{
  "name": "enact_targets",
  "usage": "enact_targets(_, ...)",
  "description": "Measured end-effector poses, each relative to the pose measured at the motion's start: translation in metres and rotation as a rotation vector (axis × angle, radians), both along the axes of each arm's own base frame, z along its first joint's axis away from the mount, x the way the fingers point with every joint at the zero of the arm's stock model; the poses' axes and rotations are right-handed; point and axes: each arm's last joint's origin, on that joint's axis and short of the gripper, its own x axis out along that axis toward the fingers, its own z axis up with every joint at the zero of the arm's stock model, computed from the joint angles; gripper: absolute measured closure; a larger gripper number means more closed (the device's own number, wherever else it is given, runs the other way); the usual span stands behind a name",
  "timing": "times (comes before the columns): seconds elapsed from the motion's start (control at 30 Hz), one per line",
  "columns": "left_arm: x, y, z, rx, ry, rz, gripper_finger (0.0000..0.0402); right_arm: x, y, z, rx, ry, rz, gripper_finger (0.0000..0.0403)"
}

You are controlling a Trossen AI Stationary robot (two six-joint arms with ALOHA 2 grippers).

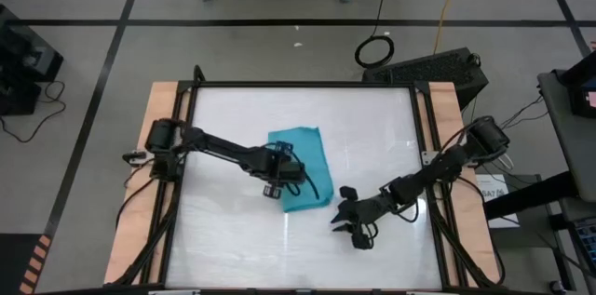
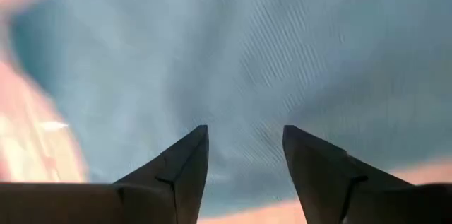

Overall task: Roll towel
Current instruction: Adjust the light blue towel

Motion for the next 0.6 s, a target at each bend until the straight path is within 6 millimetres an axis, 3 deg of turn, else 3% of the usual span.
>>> enact_targets(0.07, 0.0, 0.0, 0.018, -0.002, -0.071, -0.004, 0.021, 0.001, 0.0, 0.011, -0.039, 0.003, 0.018, 0.0298)
enact_targets(0.17, 0.001, -0.007, 0.029, -0.051, -0.147, -0.022, 0.021, 0.0, -0.003, 0.029, -0.15, -0.017, -0.021, 0.0298)
enact_targets(0.3, 0.007, -0.02, 0.033, -0.132, -0.228, -0.052, 0.021, -0.002, -0.017, 0.041, -0.314, -0.044, -0.114, 0.0298)
enact_targets(0.6, 0.012, -0.043, 0.018, -0.193, -0.241, -0.043, 0.021, 0.006, -0.046, 0.043, -0.39, -0.021, -0.169, 0.0298)
